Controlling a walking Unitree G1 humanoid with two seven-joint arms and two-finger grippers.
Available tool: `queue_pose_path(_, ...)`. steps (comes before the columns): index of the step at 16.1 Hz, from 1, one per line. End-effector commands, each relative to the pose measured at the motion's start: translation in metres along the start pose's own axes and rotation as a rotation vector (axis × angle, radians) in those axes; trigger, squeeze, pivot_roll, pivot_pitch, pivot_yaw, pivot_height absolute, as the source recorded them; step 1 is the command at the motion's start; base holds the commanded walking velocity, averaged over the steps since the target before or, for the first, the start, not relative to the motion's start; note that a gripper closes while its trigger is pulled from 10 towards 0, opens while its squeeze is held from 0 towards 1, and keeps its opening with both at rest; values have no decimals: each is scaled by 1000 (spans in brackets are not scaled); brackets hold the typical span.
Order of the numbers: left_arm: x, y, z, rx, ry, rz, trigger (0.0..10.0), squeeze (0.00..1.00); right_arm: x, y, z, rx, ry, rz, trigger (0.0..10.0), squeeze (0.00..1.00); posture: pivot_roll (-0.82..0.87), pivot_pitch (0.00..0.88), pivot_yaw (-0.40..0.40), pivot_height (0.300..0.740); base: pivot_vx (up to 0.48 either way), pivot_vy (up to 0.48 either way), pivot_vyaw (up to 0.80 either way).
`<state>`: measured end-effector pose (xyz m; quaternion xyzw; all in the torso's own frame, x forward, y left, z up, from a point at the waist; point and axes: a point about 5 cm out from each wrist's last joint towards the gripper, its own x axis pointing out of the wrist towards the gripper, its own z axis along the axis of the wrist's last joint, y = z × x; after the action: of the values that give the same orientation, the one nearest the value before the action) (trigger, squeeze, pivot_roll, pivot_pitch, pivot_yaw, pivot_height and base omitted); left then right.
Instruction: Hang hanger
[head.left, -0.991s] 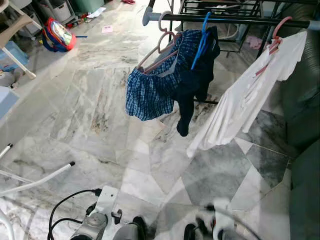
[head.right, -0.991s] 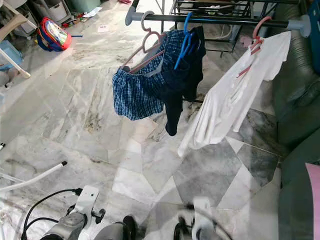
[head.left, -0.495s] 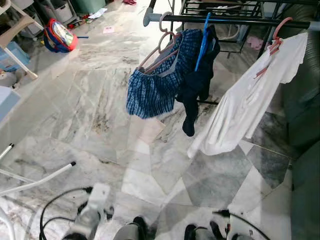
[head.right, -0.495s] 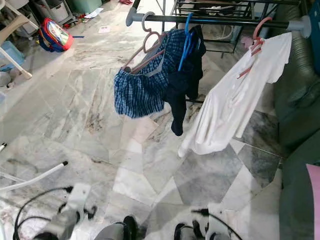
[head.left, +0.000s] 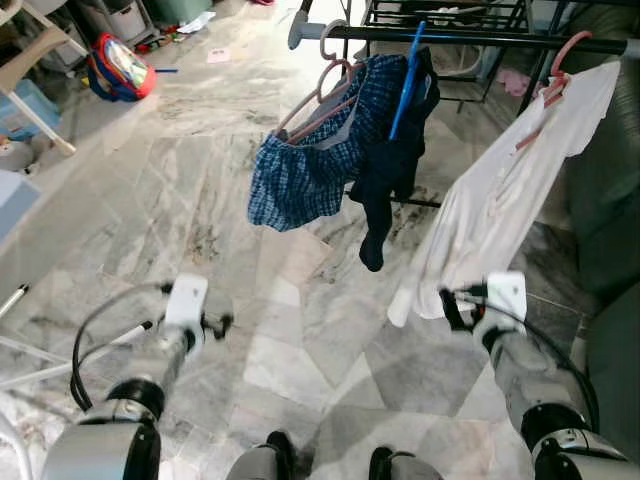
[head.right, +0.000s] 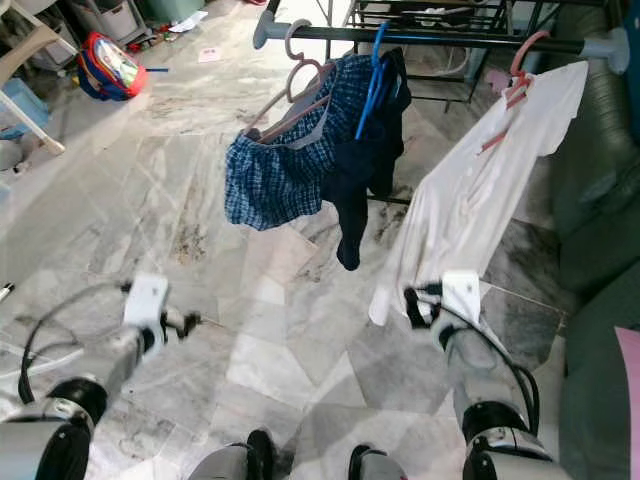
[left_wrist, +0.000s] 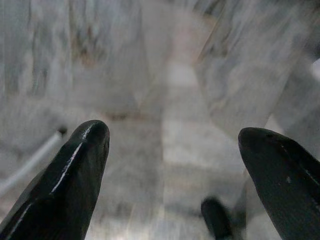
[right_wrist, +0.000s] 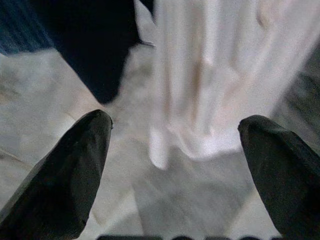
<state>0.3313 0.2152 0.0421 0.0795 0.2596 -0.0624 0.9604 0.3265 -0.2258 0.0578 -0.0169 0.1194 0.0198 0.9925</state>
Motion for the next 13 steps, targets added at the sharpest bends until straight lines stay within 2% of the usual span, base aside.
queue_pose_path(1,-2,2,0,3,-39,-19,10000,0,-7,4,-4,-18,-25,32,10000,0,21,240,60,740,0,0,0)
queue_pose_path(2,-2,-9,14,1,-156,-45,10000,0,-15,15,4,-22,-102,42,10000,0,19,237,63,740,0,0,0)
queue_pose_path(4,-8,-27,28,-9,-306,-90,10000,0,-30,28,10,26,-151,78,10000,0,12,240,64,740,0,0,0)
queue_pose_path(5,-19,-39,30,47,-415,-114,10000,0,-41,33,12,29,-204,61,10000,0,13,241,65,740,0,0,0)
queue_pose_path(7,-28,-44,16,-31,-422,-49,10000,0,-59,41,8,47,-240,16,10000,0,15,238,68,740,0,0,0)
queue_pose_path(9,-37,-46,3,-25,-438,14,10000,0,-76,45,-1,49,-216,-64,10000,0,4,236,61,740,0,0,0)
queue_pose_path(10,-42,-41,3,10,-462,47,10000,0,-84,41,-3,98,-206,-124,10000,0,-4,238,56,740,0,0,0)
queue_pose_path(11,-43,-35,2,-14,-448,82,10000,0,-88,39,0,94,-209,-136,10000,0,-9,243,56,740,0,0,0)
queue_pose_path(13,-46,-37,2,16,-463,71,10000,0,-91,38,4,89,-218,-117,10000,0,-23,250,60,740,0,0,0)
